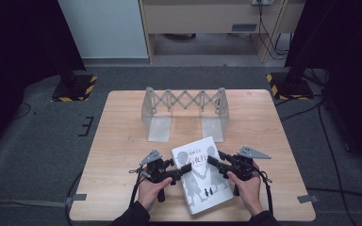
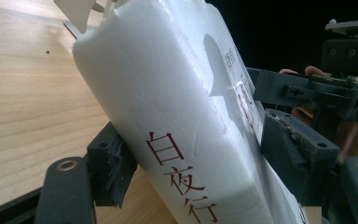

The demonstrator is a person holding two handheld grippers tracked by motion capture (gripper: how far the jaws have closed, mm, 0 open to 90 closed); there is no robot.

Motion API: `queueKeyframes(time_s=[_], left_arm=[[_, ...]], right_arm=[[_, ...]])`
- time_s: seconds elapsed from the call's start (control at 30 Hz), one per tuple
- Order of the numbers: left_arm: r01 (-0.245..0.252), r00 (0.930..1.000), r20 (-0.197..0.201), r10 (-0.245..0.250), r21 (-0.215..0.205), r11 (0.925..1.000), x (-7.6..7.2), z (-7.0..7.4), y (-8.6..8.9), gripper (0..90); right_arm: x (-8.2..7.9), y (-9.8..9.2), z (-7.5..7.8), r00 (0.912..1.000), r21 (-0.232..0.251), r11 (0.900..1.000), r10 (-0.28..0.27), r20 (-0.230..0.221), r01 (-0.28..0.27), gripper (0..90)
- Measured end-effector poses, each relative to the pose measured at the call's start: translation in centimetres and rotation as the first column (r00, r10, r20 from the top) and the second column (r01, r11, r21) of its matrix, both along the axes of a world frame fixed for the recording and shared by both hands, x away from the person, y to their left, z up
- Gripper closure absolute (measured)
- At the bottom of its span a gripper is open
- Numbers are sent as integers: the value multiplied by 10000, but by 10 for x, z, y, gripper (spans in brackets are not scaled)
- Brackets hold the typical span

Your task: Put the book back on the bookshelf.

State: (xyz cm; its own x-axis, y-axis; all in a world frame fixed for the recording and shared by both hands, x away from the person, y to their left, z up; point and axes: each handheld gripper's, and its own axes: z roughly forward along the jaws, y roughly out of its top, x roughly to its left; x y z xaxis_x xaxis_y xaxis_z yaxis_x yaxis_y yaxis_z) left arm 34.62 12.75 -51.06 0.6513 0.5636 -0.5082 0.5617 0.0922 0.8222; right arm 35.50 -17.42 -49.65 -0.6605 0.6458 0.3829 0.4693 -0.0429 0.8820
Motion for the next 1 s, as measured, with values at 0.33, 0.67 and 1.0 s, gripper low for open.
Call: queueKeyframes(time_s=[0.33, 0.67, 1.0], left_arm=[[352, 9993, -113, -354, -158, 9993, 5, -1, -4, 269], [331, 9994, -52, -336, -744, 9967, 3, 0, -6, 352], [387, 9988, -269, -414, -934, 9949, 2, 5, -4, 399]], right_arm=[[0, 0, 1, 9998, 40, 9999, 142, 142, -143, 523], [0, 3, 1, 9991, 323, 9986, 421, 101, -424, 522], [0, -3, 3, 9993, 297, 9988, 378, 41, -379, 519]])
